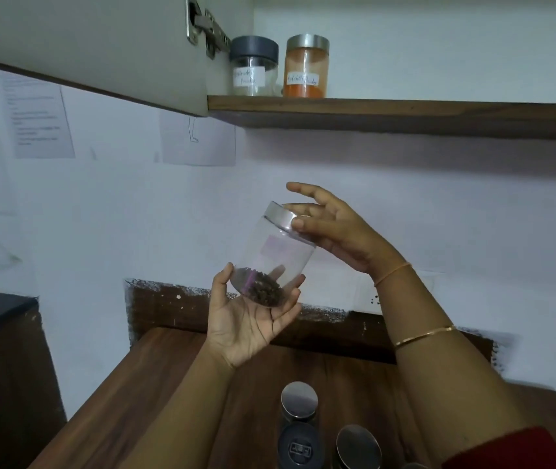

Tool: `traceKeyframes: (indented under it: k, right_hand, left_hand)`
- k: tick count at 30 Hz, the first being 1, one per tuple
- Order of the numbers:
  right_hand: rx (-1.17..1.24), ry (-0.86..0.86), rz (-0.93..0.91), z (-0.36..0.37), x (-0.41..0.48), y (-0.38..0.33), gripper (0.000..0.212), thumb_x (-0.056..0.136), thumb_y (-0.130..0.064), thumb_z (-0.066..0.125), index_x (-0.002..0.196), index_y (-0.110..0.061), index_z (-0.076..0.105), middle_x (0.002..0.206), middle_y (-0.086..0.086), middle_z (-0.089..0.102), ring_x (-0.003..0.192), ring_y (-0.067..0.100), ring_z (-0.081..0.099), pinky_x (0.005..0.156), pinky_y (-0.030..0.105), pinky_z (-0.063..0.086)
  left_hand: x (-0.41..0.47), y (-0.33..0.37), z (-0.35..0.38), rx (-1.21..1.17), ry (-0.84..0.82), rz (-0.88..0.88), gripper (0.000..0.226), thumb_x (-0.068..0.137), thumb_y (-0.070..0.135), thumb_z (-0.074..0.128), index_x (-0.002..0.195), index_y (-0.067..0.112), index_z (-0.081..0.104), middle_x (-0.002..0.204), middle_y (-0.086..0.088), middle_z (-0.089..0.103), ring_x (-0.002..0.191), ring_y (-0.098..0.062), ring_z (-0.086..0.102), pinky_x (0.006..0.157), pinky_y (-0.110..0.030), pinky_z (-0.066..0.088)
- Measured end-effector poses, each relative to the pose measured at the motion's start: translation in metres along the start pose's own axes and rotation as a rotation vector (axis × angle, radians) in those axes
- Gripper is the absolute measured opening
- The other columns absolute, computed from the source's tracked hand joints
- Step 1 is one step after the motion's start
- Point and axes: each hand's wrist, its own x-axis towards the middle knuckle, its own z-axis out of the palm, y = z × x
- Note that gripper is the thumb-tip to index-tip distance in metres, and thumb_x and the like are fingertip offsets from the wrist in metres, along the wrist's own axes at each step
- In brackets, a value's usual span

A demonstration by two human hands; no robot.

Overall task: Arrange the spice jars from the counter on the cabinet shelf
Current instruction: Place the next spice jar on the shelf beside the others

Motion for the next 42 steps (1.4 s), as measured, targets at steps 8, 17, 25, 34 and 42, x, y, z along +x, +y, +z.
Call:
traceKeyframes:
  k: [8, 17, 25, 34, 42]
  right_hand:
    - [0.234, 0.271, -0.105, 0.007, -0.010, 0.012, 0.055, 0.082, -0.036, 0.059, 0.134, -0.025, 0.044, 0.123, 0.003, 0.057, 0.111, 0.018, 0.060, 0.092, 0.034, 0.052]
    - [0.259, 0.544, -0.003, 0.026, -0.010, 0.012, 0.020, 0.097, -0.036, 0.046, 0.115, -0.029, 0.052, 0.118, 0.007, 0.062, 0.102, 0.022, 0.065, 0.084, 0.040, 0.057]
    - [0.281, 0.481, 0.044, 0.035, -0.011, 0.001, 0.054, 0.089, -0.056, 0.044, 0.133, -0.025, 0.048, 0.121, 0.004, 0.061, 0.108, 0.021, 0.062, 0.087, 0.041, 0.056]
    - [0.432, 0.386, 0.038, 0.030, -0.010, -0.014, 0.071, 0.070, -0.062, 0.057, 0.126, -0.020, 0.054, 0.123, 0.013, 0.062, 0.113, 0.031, 0.060, 0.092, 0.053, 0.052]
    - [0.456, 0.289, 0.001, 0.024, -0.010, -0.019, 0.045, 0.078, -0.055, 0.054, 0.113, -0.028, 0.060, 0.108, 0.005, 0.069, 0.104, 0.024, 0.066, 0.083, 0.046, 0.056]
  left_hand:
    - [0.005, 0.003, 0.034, 0.088, -0.067, 0.159, 0.081, 0.054, 0.038, 0.086, 0.124, 0.011, 0.057, 0.133, -0.023, 0.053, 0.110, -0.038, 0.060, 0.091, -0.047, 0.052]
    - [0.017, -0.015, 0.053, 0.556, 0.270, 0.652, 0.064, 0.069, 0.021, 0.073, 0.126, 0.030, 0.046, 0.123, 0.000, 0.057, 0.109, -0.021, 0.062, 0.087, -0.034, 0.054]
    - [0.025, -0.030, 0.062, 0.977, 0.400, 0.940, 0.084, 0.063, 0.019, 0.078, 0.134, 0.031, 0.035, 0.135, 0.016, 0.041, 0.126, -0.003, 0.045, 0.103, -0.029, 0.045]
    - [0.030, -0.040, 0.070, 1.346, 0.502, 1.206, 0.089, 0.068, 0.027, 0.076, 0.139, 0.022, 0.023, 0.137, 0.013, 0.027, 0.133, -0.008, 0.033, 0.105, -0.018, 0.037]
    - [0.034, -0.048, 0.073, 1.400, 0.538, 1.352, 0.094, 0.066, 0.014, 0.083, 0.137, 0.020, 0.022, 0.140, -0.012, 0.028, 0.134, -0.019, 0.030, 0.107, -0.012, 0.031]
